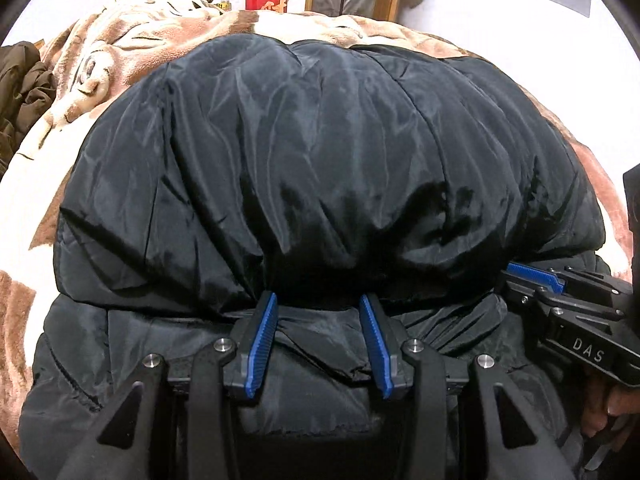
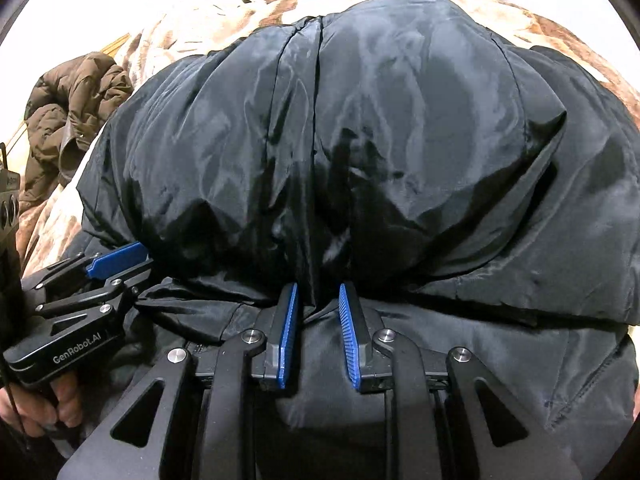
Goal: Fold large clothes
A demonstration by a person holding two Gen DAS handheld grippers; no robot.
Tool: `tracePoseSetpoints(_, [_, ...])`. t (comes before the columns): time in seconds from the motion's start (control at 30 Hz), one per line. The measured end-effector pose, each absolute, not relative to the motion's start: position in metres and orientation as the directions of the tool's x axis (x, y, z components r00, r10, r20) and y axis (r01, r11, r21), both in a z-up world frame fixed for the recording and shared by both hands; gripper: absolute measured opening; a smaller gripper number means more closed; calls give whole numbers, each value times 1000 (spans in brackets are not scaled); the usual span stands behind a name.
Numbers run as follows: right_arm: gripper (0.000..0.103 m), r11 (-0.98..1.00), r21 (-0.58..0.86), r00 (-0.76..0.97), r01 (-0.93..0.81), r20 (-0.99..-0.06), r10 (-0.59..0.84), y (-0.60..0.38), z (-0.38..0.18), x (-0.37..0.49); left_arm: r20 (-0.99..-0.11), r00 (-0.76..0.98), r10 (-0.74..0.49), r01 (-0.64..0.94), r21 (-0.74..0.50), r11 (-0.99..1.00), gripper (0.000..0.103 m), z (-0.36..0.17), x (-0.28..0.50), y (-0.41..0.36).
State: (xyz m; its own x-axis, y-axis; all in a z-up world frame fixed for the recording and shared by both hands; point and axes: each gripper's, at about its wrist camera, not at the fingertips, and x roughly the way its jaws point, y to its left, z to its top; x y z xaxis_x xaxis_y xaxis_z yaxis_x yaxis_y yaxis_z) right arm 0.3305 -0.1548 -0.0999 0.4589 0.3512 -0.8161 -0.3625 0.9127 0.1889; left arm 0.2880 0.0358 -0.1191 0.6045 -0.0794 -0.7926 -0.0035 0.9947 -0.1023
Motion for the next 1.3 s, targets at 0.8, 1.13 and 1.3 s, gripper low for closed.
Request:
tracePoseSetpoints(0.8, [37, 926, 179, 556, -333, -756, 346, -200, -4, 230, -742, 669, -55, 0, -74, 997, 46, -23, 166, 15])
tracePoseSetpoints(1.13, [50, 942, 173, 550, -289, -775, 311, -248, -9, 149, -727, 687, -14, -34, -51, 998, 52, -12, 88, 39])
tracePoseSetpoints(1.3, [50, 957, 178, 555, -228, -784, 278, -278, -15, 127, -725, 688, 29, -81, -37, 996, 57, -13, 62, 58])
